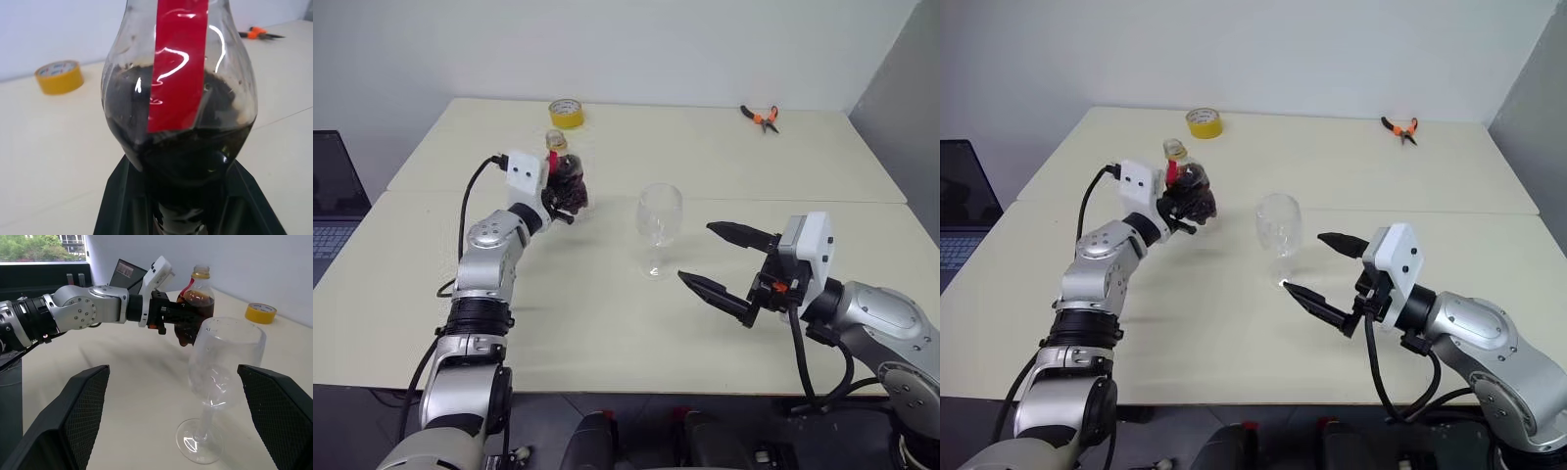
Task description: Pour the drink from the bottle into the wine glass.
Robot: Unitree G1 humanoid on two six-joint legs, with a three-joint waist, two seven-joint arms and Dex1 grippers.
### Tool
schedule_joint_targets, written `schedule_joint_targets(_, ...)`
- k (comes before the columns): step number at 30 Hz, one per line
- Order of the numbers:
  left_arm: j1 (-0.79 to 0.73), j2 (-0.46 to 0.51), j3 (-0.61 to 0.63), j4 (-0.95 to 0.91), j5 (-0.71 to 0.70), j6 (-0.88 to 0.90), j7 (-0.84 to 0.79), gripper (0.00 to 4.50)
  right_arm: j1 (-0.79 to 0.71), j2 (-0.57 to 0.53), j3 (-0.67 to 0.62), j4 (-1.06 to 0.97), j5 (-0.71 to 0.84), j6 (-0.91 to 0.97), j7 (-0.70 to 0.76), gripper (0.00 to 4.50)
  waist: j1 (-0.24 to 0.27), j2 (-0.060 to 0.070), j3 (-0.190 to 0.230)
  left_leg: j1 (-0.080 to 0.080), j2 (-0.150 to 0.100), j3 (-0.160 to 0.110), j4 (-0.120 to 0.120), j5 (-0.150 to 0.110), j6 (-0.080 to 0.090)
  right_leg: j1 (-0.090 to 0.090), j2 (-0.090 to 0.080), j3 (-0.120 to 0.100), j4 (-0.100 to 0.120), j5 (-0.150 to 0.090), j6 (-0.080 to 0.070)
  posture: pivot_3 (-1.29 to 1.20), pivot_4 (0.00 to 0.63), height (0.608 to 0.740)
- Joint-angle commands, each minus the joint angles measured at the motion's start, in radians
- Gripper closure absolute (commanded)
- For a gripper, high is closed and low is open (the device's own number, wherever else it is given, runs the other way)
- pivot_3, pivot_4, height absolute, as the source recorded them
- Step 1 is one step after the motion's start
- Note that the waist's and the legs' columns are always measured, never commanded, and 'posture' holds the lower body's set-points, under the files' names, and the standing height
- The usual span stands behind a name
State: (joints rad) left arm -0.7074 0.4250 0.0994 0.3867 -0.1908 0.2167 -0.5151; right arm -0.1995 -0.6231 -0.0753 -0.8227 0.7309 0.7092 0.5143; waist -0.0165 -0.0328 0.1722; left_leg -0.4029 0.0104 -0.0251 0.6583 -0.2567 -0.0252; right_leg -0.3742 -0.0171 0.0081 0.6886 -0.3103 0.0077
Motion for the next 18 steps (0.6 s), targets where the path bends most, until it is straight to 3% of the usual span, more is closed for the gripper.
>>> schedule_joint_targets(1, -0.046, 0.009, -0.048, -0.099, 0.012, -0.026, -0.06, 3.65, -0.02, 0.019, -0.01, -0.036, 0.013, -0.015, -0.039, 0.0, 0.0, 0.0, 0.0, 0.0, 0.0, 0.0, 0.0, 0.0, 0.0, 0.0, 0.0, 0.0, 0.0, 0.0, 0.0, 0.0, 0.15, 0.74)
schedule_joint_targets(9, -0.122, 0.034, -0.203, -0.061, 0.144, -0.201, -0.185, 3.67, -0.039, 0.052, 0.037, -0.021, -0.063, 0.001, -0.137, 0.0, 0.005, 0.0, 0.0, 0.0, 0.0, 0.001, 0.0, 0.0, 0.0, -0.001, 0.0, 0.001, 0.0, 0.0, 0.0, 0.0, 0.15, 0.74)
schedule_joint_targets(18, -0.21, 0.056, -0.26, 0.065, 0.244, -0.402, -0.235, 3.71, -0.076, 0.084, 0.052, -0.01, -0.082, 0.036, -0.206, 0.0, 0.005, 0.0, 0.0, -0.001, 0.0, 0.001, 0.0, 0.0, 0.0, -0.001, 0.0, 0.001, 0.0, 0.0, 0.0, 0.0, 0.15, 0.74)
